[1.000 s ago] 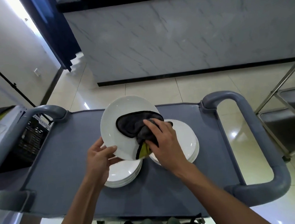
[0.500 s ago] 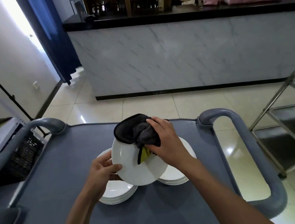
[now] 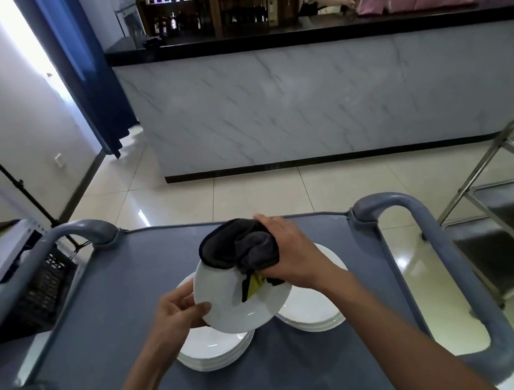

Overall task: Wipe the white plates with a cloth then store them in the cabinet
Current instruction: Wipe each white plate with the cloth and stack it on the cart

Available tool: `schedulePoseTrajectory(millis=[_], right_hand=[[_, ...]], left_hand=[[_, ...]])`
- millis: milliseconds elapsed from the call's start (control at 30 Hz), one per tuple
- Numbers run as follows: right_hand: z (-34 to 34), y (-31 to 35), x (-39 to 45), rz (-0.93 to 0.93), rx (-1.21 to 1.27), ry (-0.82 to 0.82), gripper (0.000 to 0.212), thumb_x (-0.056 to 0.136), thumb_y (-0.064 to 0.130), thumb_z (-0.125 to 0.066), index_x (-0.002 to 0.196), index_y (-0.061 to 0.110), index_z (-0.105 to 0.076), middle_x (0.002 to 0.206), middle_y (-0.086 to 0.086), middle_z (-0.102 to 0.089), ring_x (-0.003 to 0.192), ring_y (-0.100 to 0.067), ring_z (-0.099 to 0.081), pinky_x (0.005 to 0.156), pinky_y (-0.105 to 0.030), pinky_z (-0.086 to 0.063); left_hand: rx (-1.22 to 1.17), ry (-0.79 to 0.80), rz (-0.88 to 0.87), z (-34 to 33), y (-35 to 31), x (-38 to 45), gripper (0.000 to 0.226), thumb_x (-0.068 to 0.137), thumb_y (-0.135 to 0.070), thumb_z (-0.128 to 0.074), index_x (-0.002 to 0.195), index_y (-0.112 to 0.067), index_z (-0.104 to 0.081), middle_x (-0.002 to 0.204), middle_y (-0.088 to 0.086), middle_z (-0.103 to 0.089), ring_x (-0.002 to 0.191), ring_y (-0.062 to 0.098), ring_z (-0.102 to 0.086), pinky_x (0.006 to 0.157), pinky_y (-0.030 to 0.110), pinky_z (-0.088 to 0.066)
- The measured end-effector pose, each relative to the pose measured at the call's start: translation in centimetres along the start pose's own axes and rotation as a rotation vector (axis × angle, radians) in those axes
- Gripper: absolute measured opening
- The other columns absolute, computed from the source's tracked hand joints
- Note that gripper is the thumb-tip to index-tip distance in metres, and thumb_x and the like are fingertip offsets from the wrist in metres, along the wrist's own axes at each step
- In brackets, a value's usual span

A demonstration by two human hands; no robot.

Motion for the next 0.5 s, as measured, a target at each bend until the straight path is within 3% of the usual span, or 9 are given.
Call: schedulePoseTrajectory(millis=[100, 167, 233, 400, 500], right_hand=[[-0.4, 0.5, 0.2, 0.007, 0.066, -0.059, 0.078, 0.069, 0.037, -0.082, 0.138, 0.029, -0.048, 0.125, 0.006, -0.053, 0.116, -0.011, -0.048, 0.100, -0.027, -0.042], [-0.8, 1.0, 0.2, -0.016, 0.104, -0.076, 0.069, 0.067, 0.039, -0.082, 0.128, 0.033, -0.050, 0.117, 0.012, -0.054, 0.107, -0.006, -0.050, 0.088, -0.019, -0.043], [-1.4, 1.7, 0.3, -0.040, 0.118, -0.078, 0.062, 0.067, 0.037, -0.080, 0.122, 0.034, -0.050, 0.111, 0.014, -0.056, 0.099, -0.006, -0.053, 0.081, -0.021, -0.045], [-2.3, 3.7, 0.4, -0.050, 0.136, -0.160, 0.049, 0.072, 0.032, -0.077, 0.112, 0.040, -0.048, 0.106, 0.014, -0.060, 0.093, -0.008, -0.055, 0.077, -0.027, -0.047], [-2.9, 4.7, -0.1, -0.034, 0.115, -0.237, 0.053, 0.073, 0.030, -0.079, 0.118, 0.035, -0.051, 0.109, 0.016, -0.056, 0.100, -0.015, -0.054, 0.080, -0.030, -0.045]], left_hand=[[0.026, -0.019, -0.006, 1.2, -0.3, 0.3, 0.045, 0.085, 0.019, -0.057, 0.120, -0.007, -0.069, 0.100, 0.022, -0.075, 0.084, 0.035, -0.074, 0.064, 0.039, -0.061], [0.038, -0.029, -0.017, 2.1, -0.8, 0.4, 0.042, 0.087, 0.018, -0.057, 0.121, -0.004, -0.067, 0.099, 0.021, -0.076, 0.084, 0.034, -0.074, 0.066, 0.041, -0.062], [0.044, -0.039, -0.024, 3.0, -1.3, 0.5, 0.040, 0.088, 0.016, -0.058, 0.121, -0.005, -0.067, 0.098, 0.020, -0.076, 0.084, 0.033, -0.074, 0.068, 0.040, -0.062], [0.060, -0.069, -0.045, 5.2, -1.6, 1.1, 0.033, 0.089, 0.012, -0.060, 0.113, -0.006, -0.072, 0.096, 0.016, -0.077, 0.085, 0.033, -0.074, 0.069, 0.037, -0.061], [0.024, -0.106, -0.038, 6.1, -1.5, 1.3, 0.031, 0.090, 0.009, -0.060, 0.104, -0.013, -0.077, 0.098, 0.010, -0.078, 0.091, 0.030, -0.073, 0.073, 0.035, -0.061]])
Point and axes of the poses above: each hand's wrist, its own x-axis towards the middle knuckle, its own z-axis out of the back of the hand, y = z × x, the point moved 7 cm from there along x, towards the middle knuckle
